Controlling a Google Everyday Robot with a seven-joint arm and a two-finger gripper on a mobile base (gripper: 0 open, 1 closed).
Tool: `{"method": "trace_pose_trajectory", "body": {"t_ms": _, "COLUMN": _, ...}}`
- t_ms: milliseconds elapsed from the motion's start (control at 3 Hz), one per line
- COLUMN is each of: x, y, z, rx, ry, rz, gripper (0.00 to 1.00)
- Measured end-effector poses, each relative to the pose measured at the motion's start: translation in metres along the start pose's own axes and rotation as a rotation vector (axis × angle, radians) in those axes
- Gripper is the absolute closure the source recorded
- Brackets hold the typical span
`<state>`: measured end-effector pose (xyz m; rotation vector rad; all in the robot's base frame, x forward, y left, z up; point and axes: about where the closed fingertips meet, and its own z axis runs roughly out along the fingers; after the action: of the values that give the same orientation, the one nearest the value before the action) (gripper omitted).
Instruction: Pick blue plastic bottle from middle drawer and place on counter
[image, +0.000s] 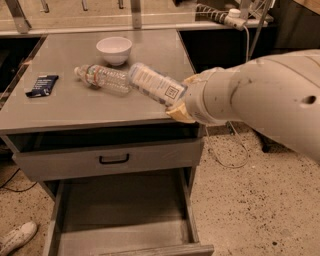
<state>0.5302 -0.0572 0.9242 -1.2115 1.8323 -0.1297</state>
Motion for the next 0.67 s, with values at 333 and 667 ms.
{"method": "trace_pose_trajectory", "body": {"t_ms": 333, "x": -0.003, "y": 0.001, "z": 0.001, "rx": -0.004, "ry": -0.001, "rz": -0.007, "gripper": 1.0}}
{"method": "trace_pose_trajectory", "body": {"t_ms": 667, "x": -0.007, "y": -0.012, "z": 0.011, "rx": -0.012, "ry": -0.009, "rz": 0.015, "gripper": 1.0}}
